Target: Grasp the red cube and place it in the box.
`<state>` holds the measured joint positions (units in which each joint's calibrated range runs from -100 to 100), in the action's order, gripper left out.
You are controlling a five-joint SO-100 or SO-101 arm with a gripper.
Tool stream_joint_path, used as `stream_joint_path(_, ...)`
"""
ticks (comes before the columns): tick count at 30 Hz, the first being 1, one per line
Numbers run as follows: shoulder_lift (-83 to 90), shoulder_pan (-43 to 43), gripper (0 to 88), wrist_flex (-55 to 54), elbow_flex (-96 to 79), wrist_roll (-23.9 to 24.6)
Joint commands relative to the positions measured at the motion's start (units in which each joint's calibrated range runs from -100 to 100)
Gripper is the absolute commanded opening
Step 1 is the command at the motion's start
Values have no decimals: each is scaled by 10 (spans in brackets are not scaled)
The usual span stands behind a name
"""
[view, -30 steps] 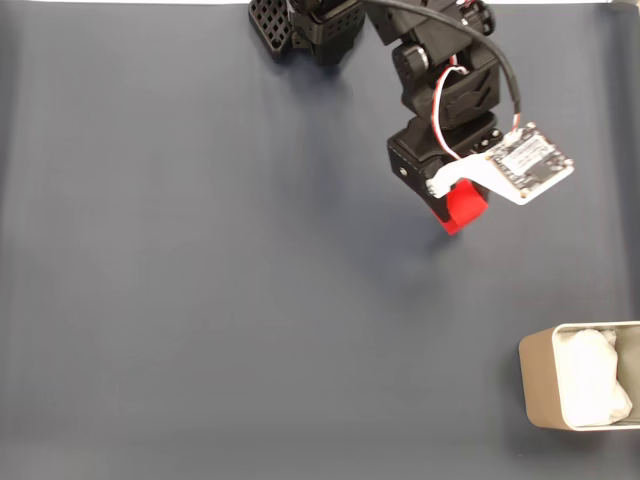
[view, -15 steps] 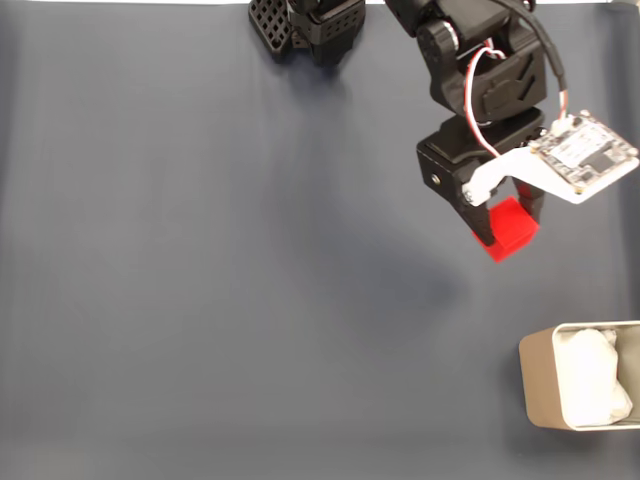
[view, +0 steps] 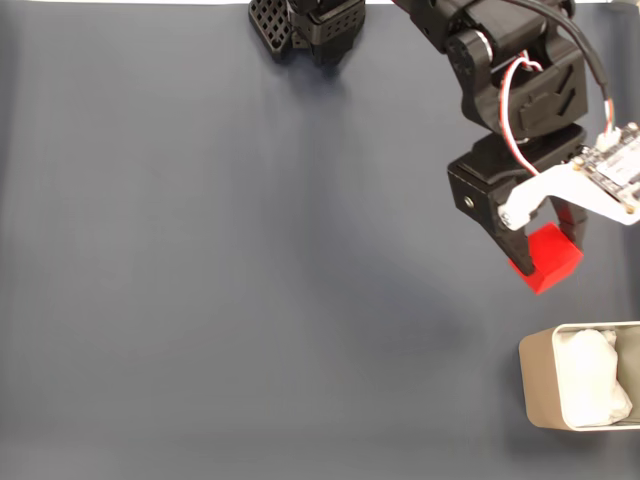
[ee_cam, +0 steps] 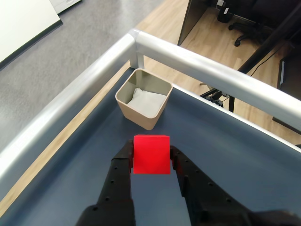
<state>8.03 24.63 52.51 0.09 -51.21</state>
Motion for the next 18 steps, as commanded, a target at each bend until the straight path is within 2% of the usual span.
stream_joint_path(1, -14, -7, 0, 13, 78, 4)
stream_joint_path(18, -130, -7, 0, 30, 253, 4)
